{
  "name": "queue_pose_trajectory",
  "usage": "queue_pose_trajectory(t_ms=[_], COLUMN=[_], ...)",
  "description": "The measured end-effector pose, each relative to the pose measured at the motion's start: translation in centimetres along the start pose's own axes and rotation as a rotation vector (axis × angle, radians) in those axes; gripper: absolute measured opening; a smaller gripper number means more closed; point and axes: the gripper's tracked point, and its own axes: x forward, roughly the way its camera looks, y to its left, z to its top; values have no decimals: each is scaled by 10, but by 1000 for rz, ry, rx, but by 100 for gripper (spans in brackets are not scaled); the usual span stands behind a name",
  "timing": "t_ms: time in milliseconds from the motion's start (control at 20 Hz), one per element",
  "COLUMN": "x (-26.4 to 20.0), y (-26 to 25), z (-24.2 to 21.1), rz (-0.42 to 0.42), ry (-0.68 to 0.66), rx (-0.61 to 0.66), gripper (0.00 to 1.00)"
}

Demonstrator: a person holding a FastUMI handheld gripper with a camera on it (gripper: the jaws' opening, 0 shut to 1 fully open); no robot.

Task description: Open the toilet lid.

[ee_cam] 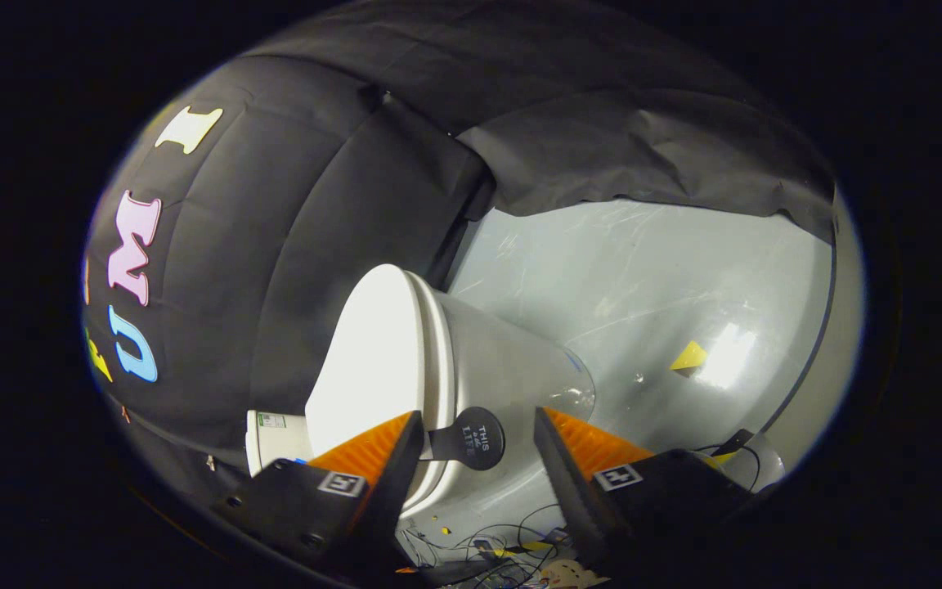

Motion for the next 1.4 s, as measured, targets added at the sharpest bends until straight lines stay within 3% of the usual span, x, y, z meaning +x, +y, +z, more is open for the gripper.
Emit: queue_pose_trajectory(t_ms=[100,250,350,500,550,950,1400], x=[5,7,7,8,11,-1,-45], y=[0,-4,-2,0,2,12,70], z=[-5,-5,-6,0,-3,0,11], rz=[18,21,35,46,66,68,-9], ry=[27,41,47,35,51,22,-118], rx=[14,41,39,64,75,-20,-312], gripper=[75,40,34,34,21,17,14])
